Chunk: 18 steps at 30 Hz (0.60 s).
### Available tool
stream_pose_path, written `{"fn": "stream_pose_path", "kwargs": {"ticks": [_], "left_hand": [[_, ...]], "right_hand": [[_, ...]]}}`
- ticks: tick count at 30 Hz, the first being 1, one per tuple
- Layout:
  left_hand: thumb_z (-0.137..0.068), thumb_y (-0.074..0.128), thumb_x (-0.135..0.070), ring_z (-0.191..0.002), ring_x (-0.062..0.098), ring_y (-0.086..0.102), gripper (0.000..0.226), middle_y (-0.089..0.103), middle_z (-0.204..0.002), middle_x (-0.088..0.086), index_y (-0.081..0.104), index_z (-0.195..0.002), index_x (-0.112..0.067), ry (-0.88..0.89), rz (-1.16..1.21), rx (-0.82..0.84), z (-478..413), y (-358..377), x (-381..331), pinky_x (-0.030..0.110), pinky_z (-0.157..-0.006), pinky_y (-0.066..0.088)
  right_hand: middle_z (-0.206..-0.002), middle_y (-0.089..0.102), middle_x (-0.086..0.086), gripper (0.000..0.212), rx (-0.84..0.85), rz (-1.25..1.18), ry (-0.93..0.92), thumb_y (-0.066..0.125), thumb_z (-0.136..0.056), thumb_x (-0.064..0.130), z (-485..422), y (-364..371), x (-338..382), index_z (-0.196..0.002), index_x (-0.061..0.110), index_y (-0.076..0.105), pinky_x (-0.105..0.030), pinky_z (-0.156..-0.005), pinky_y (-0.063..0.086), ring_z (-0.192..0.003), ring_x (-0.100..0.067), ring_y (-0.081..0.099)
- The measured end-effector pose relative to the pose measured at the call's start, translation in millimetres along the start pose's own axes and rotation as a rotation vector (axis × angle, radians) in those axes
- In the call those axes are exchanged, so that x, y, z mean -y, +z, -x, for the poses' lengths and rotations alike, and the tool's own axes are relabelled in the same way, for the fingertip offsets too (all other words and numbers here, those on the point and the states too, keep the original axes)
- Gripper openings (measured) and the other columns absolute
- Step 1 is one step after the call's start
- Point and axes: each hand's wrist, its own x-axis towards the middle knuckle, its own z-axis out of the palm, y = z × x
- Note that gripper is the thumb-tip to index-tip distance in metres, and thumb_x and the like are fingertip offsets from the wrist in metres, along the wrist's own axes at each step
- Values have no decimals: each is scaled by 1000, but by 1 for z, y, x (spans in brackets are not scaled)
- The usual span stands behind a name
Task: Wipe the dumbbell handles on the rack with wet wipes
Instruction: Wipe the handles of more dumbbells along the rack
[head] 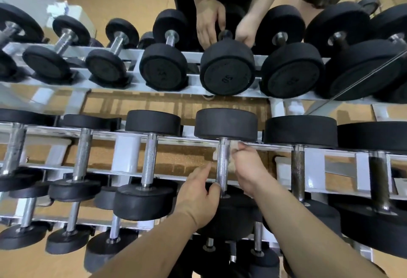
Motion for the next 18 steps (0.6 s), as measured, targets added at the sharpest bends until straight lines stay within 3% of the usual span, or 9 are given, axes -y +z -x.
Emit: {"fn": "stream_pose_path", "kwargs": {"ticks": [2, 3, 5, 6, 9, 12, 15, 17, 18], "left_hand": [[-102, 51, -32, -153, 11, 26, 62, 32, -165, -8, 30, -161, -26, -5, 11, 2, -1, 0, 0, 25, -123, 20], [-102, 51, -32, -153, 11, 26, 63, 32, -166, -8, 31, -161, -26, -9, 15, 5, -2, 0, 0, 26, -124, 21], [-101, 50, -35, -154, 10, 26, 63, 32, -166, -8, 33, -161, -25, -20, 18, 22, -3, 0, 2, 29, -126, 22], [-99, 48, -39, -153, 10, 28, 64, 34, -165, -7, 36, -160, -24, -28, 22, 33, -3, 0, 2, 30, -126, 24], [-92, 44, -43, -143, 14, 44, 63, 48, -157, -6, 48, -153, -25, -43, 11, 41, -2, 0, 0, 31, -119, 36], [-92, 44, -40, -138, 13, 49, 59, 52, -152, -9, 51, -150, -30, -22, 23, 43, -1, -1, -3, 32, -115, 40], [-92, 46, -37, -134, 14, 52, 55, 57, -146, -10, 54, -146, -34, -6, 46, 21, -1, -2, -4, 32, -111, 43], [-94, 49, -34, -117, 20, 62, 47, 69, -125, -11, 59, -140, -35, -11, 40, 14, -2, -3, -3, 32, -100, 49], [-94, 50, -32, -99, 21, 66, 42, 73, -103, -14, 62, -135, -37, -14, 43, 19, -2, -2, -2, 32, -90, 51]], "right_hand": [[-87, 68, -11, 30, -9, 71, 19, 43, -102, -8, 12, -1, -2, -105, 11, 67, -43, -102, 50, -96, -23, 64], [-84, 57, -6, 29, 9, 138, 8, 43, -100, -10, 17, -6, -11, -102, 8, 66, -39, -91, 52, -89, -14, 57], [-77, 52, -3, 34, 100, 298, -9, 39, -94, -13, 24, -17, -29, -91, 10, 64, -32, -68, 46, -74, -13, 52], [-73, 55, -2, 32, 140, 378, -5, 39, -92, -12, 28, -19, -31, -89, 7, 64, -30, -65, 44, -71, -15, 53], [-80, 62, -14, 20, 124, 413, -37, 46, -88, 3, 16, -16, -24, -88, 7, 66, -38, -72, 48, -75, -26, 57], [-78, 64, -15, 13, 24, 257, -83, 52, -91, -3, 1, 3, -3, -91, 2, 63, -37, -69, 52, -71, -26, 62], [-91, 68, -5, 14, -19, 322, -122, 54, -94, 9, -1, 14, -12, -98, 22, 56, -34, -71, 52, -81, -24, 67], [-95, 68, -5, 11, 19, 567, -145, 52, -95, 14, 16, 7, -19, -104, 19, 58, -32, -69, 51, -84, -23, 67], [-98, 69, -7, 16, 60, 686, -143, 52, -93, 12, 26, 3, -20, -106, 15, 61, -33, -71, 51, -88, -25, 66]]}}
